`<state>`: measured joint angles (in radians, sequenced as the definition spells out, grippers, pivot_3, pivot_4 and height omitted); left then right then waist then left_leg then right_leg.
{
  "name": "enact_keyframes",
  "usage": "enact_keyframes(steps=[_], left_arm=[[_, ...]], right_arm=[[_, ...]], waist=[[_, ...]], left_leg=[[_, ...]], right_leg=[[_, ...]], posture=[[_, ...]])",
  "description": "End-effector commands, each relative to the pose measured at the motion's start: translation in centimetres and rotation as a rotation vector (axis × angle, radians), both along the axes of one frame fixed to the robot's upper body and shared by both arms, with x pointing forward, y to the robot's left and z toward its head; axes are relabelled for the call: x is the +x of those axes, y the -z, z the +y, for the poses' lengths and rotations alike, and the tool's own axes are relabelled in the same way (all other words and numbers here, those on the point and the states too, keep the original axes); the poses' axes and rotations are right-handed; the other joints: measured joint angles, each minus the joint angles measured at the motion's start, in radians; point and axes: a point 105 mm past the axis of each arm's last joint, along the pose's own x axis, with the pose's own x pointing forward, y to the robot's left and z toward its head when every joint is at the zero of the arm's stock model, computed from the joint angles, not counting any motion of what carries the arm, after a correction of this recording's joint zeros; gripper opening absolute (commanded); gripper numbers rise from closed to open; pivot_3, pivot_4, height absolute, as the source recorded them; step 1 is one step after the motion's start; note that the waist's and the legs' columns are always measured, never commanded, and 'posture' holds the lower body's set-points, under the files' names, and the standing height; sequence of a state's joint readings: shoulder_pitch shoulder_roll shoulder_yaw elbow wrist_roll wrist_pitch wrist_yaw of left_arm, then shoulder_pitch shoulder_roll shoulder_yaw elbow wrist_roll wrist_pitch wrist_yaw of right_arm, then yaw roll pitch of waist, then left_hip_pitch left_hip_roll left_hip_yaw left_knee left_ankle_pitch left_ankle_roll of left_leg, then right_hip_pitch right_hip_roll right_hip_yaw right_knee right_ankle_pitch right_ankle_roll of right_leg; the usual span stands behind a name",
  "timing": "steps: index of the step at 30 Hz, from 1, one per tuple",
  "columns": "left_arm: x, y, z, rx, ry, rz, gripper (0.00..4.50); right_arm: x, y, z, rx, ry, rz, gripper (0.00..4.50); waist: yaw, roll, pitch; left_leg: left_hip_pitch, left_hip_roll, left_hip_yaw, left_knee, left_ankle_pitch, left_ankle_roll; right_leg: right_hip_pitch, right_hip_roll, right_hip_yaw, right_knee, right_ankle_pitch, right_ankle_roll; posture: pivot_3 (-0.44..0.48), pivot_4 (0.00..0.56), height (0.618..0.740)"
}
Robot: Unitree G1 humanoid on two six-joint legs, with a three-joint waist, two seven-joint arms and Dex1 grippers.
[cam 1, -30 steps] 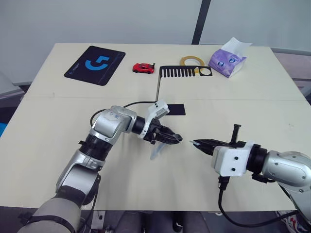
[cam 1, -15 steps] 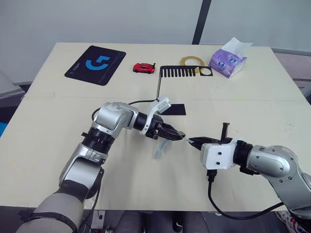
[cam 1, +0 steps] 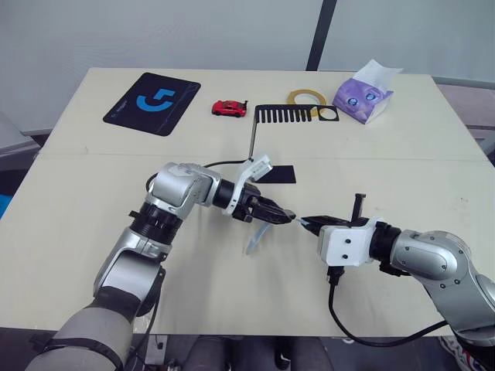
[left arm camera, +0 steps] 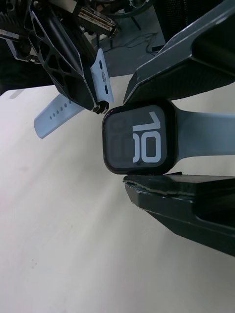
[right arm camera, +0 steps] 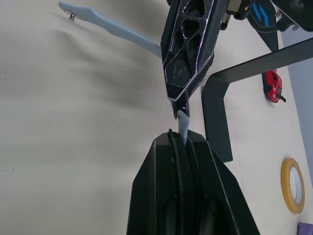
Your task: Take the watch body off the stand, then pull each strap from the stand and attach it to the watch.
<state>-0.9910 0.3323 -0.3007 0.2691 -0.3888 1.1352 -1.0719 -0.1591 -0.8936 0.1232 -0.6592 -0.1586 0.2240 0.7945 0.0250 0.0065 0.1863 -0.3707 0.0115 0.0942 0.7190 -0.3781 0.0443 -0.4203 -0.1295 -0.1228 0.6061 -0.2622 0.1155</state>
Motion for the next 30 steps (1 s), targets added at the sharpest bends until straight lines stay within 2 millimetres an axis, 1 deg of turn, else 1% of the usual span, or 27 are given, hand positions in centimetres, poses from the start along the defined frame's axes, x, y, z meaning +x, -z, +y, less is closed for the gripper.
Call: enact_keyframes(steps=[1, 17, 30], left_arm=[[-0.35, -1.42, -0.35, -0.033, 0.027, -0.035, 1.70], [-0.69, -1.21, -0.54, -0.037, 0.036, -0.031, 1.70], [-0.21, -0.81, -0.35, -0.029, 0.020, -0.038, 1.70]], right_arm=[[-0.09, -0.58, 0.08, 0.005, -0.003, -0.033, 0.00], [0.07, -0.39, 0.00, 0.008, 0.008, -0.033, 0.00], [-0.15, -1.00, -0.18, 0.003, 0.005, -0.044, 0.00]], waist=[[0.000, 0.000, 0.000], [0.000, 0.000, 0.000], [0.000, 0.000, 0.000]], left_leg=[[0.000, 0.000, 0.000, 0.000, 0.000, 0.000], [0.000, 0.000, 0.000, 0.000, 0.000, 0.000], [0.000, 0.000, 0.000, 0.000, 0.000, 0.000]], right_leg=[[0.000, 0.000, 0.000, 0.000, 0.000, 0.000], [0.000, 0.000, 0.000, 0.000, 0.000, 0.000], [0.000, 0.000, 0.000, 0.000, 0.000, 0.000]], posture=[[0.000, 0.150, 0.738], [0.000, 0.150, 0.738], [0.000, 0.150, 0.738]])
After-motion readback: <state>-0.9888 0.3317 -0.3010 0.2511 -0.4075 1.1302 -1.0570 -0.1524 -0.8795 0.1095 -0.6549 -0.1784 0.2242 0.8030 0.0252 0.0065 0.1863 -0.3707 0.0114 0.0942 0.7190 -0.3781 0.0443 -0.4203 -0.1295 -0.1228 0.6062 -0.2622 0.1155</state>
